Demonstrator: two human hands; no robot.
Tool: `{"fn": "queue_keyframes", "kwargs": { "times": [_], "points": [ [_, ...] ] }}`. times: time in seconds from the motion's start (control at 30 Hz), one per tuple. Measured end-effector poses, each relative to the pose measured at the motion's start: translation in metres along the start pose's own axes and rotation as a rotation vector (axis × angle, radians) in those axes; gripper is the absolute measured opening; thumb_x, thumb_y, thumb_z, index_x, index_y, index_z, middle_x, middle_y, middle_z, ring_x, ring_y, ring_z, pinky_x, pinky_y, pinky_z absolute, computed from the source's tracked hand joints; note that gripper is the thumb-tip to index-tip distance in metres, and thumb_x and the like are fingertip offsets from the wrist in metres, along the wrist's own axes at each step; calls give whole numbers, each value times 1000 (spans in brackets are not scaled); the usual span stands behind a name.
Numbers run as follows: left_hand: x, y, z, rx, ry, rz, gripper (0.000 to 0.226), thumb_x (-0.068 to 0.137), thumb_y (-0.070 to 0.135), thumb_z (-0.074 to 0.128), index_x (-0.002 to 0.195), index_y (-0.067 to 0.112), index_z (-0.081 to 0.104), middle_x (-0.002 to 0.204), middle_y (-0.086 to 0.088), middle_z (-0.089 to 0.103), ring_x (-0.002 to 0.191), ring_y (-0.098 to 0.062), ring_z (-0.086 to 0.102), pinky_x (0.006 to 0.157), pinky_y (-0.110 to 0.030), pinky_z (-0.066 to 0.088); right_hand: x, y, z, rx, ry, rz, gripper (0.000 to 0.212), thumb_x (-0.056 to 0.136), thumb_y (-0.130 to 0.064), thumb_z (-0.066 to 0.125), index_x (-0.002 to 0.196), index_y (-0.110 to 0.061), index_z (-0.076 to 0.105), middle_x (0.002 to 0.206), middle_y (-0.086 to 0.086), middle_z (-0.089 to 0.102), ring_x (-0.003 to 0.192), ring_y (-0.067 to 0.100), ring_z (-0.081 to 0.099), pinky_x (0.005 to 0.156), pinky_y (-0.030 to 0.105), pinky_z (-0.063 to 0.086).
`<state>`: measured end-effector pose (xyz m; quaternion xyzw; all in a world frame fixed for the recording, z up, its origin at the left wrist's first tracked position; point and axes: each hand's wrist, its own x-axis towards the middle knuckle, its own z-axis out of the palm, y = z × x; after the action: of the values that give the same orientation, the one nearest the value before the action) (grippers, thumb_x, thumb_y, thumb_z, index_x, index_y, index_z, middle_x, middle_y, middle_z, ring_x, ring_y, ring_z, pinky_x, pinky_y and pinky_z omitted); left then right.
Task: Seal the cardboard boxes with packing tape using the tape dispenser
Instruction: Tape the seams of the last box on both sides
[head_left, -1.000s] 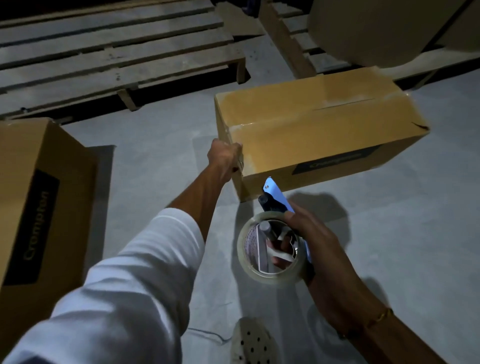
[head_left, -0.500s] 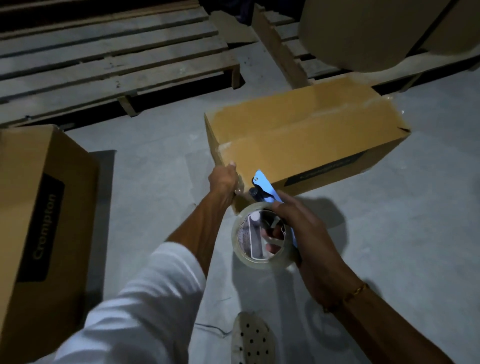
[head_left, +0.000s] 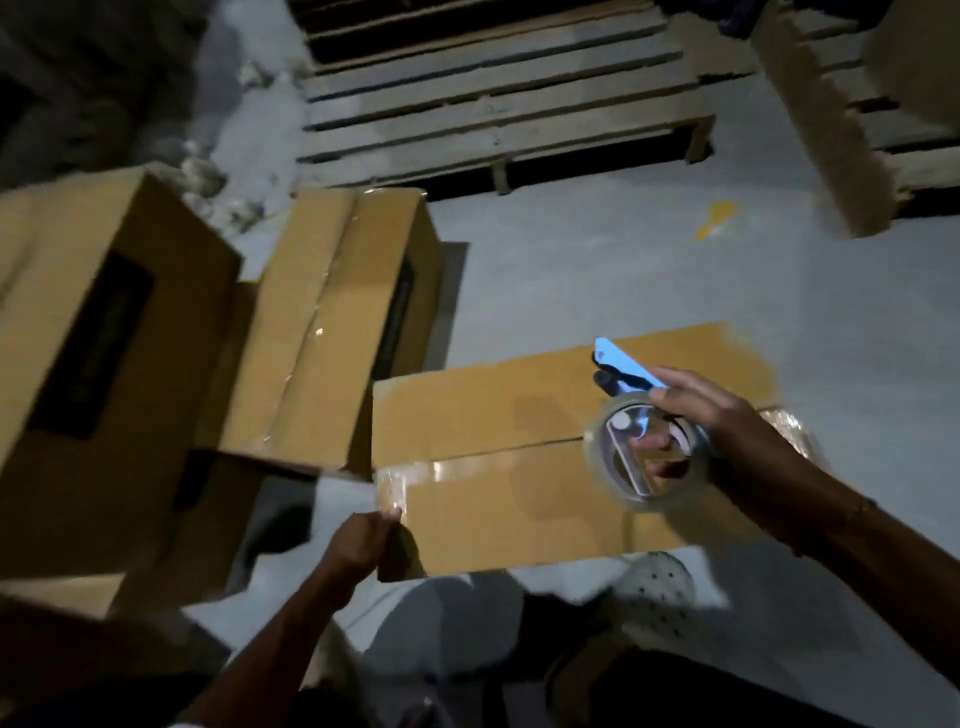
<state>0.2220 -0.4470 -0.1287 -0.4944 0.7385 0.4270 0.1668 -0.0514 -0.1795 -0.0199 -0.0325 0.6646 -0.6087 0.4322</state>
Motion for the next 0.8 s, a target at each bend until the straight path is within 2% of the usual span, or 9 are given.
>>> {"fn": "queue_keyframes", "kwargs": {
  "times": [0.1,0.2,0.27,0.37,0.5,0.6,0.67,0.73,0.8],
  "points": [
    [-9,-31,1,161,154,-32,48,101,44,50,64,16,60,63,4,59,66,-13,61,58,-15,39,-13,9,39,-113,-91,-3,29,94,-25,61,120,-34,68,105,8,70,85,30,66,71,41,46],
    [-2,-35,13,94,362,-106,31,93,35,68,106,9,57,109,-5,49,93,-20,56,82,-30,46,-15,15,78,-187,-175,2,25,94,-22,61,114,-35,71,95,2,71,78,21,67,72,40,45],
    [0,-30,15,-19,397,-27,51,89,31,74,126,9,47,126,-8,46,111,-27,56,92,-38,48,-11,15,99,-258,-229,-1,26,95,-22,62,115,-35,70,88,-5,72,75,13,68,72,38,46],
    [11,-26,14,-74,305,151,72,93,24,70,151,15,29,153,-6,40,136,-28,44,108,-44,39,1,15,120,-384,-280,-21,27,95,-28,62,114,-47,68,99,-7,73,84,13,70,78,36,52],
    [24,-29,23,-98,166,188,69,102,24,53,156,26,11,165,-4,25,139,-27,41,111,-45,36,18,20,134,-409,-308,-22,28,97,-24,61,109,-48,69,90,-16,72,80,8,67,70,29,49],
    [28,-31,31,103,176,183,81,102,25,54,159,14,-3,169,-4,-7,150,-28,21,119,-48,28,23,25,138,-444,-338,0,28,96,-28,61,115,-47,67,93,-13,72,84,11,67,76,29,50],
    [29,-29,28,242,150,159,82,103,29,51,159,10,-6,167,-7,-14,153,-29,13,121,-49,23,24,26,139,-459,-352,11,29,95,-31,61,117,-48,66,94,-9,71,86,16,67,81,34,50],
    [26,-21,19,406,112,109,80,102,26,51,159,12,-3,167,-9,-18,154,-32,-4,124,-52,9,21,24,141,-461,-372,0,30,95,-31,61,120,-47,65,92,-7,70,86,17,66,82,36,49],
    [15,-5,7,498,160,91,64,99,27,54,154,15,24,166,-13,-4,153,-37,-1,122,-52,6,15,21,144,-462,-404,-36,32,96,-28,59,124,-43,64,87,-10,67,82,16,63,78,36,47]
  ]
}}
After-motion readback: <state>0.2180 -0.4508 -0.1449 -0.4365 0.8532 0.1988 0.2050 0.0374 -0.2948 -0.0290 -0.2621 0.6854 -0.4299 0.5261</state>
